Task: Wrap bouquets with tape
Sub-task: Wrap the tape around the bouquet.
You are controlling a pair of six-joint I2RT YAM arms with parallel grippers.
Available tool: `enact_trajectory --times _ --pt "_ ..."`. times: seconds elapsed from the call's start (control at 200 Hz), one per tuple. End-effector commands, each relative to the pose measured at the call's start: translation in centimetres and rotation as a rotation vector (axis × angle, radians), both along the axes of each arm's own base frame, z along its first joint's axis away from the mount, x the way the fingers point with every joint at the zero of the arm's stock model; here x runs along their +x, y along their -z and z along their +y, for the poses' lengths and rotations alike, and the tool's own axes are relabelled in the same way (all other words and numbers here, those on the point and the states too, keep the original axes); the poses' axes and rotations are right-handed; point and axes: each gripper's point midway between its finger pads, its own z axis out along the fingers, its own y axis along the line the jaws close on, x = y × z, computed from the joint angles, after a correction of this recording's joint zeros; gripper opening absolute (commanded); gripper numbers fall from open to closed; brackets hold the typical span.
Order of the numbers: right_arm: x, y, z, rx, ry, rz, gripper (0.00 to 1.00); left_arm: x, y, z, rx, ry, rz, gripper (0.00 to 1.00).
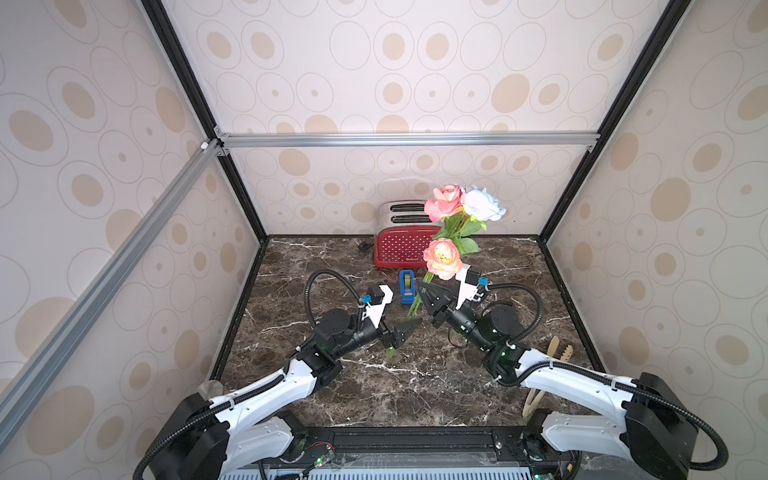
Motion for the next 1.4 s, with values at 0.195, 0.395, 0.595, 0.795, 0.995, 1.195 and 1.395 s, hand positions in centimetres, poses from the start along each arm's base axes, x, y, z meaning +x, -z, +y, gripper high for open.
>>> enact_trajectory --times 0.195,0.395,0.595,0.795,0.995,1.195,1.395 --pt "-4.0 -4.1 0.3 0.093 -0.191 -0.145 0.00 -3.5 -3.5 -1.0 -0.146 0.243 -0.064 0.81" --pt "-4.5 -4.6 0.6 0.121 -0.234 -0.155 0.00 -3.4 -3.3 -1.4 -0.157 0.267 -0.047 0.53" --pt "-4.3 -4.3 0.7 0.117 -0.232 -0.142 0.00 -2.9 -2.9 -1.2 -0.146 0.229 -0.043 0.07" --pt "-2.8 -2.8 1.1 0.071 -0.181 -0.082 0.02 -0.8 -2.1 -0.7 -0.102 0.101 -0.032 0.00" --pt "0.0 -0.7 1.4 -0.032 -0.050 0.011 0.16 2.8 -1.1 1.3 -0.038 -0.155 -0.035 0.00" --pt "3.0 1.5 1.3 -0.087 0.099 0.119 0.31 4.1 -1.1 2.7 -0.018 -0.279 -0.078 0.00" --pt "4.3 2.0 3.1 -0.087 0.106 0.154 0.36 4.7 -0.8 2.5 0.018 -0.303 -0.096 0.00"
